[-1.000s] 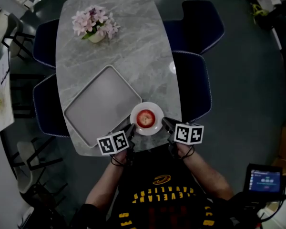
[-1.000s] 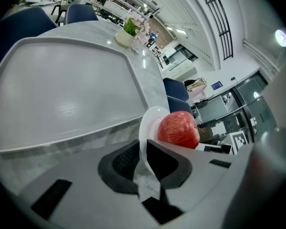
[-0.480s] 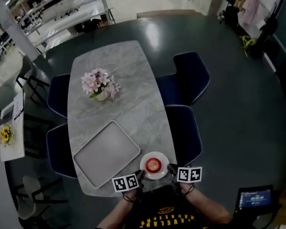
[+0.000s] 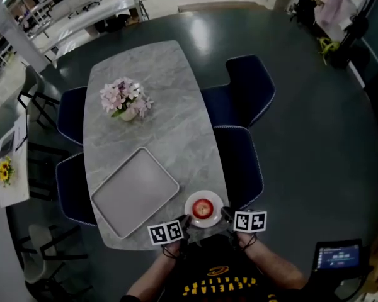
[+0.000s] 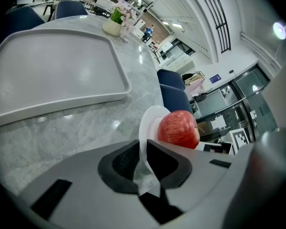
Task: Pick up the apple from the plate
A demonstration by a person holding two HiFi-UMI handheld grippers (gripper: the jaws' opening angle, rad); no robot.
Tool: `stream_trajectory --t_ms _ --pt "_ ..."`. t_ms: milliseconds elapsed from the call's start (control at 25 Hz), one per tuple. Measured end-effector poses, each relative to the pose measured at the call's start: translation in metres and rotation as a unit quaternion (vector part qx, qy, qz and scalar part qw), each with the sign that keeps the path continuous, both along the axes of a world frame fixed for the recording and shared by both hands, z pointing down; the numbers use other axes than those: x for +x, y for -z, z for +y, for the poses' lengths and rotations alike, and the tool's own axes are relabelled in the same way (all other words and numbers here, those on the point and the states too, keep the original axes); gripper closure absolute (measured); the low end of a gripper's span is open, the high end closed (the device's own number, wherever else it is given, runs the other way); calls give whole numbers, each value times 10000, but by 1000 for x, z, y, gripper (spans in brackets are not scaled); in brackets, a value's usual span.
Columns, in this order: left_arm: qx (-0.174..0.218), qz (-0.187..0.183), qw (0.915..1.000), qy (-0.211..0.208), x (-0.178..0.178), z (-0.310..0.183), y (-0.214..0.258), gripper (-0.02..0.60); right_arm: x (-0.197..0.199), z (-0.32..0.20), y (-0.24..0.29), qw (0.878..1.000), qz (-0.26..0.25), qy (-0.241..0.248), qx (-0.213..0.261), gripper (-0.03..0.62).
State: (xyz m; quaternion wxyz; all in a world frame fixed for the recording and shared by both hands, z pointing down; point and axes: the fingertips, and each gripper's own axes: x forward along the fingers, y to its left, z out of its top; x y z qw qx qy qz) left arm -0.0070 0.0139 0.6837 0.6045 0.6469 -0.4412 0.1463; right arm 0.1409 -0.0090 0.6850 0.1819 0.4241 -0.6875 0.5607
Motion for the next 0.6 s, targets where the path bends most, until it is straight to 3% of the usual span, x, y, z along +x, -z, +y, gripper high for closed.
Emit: stream_trajectory --t_ms 360,600 --pt "-78 -35 9999 87 4 10 -15 532 4 7 -16 9997 104 197 -100 557" --pt "200 -162 9996 122 -4 -15 -25 532 -3 -21 -26 9996 24 212 185 557"
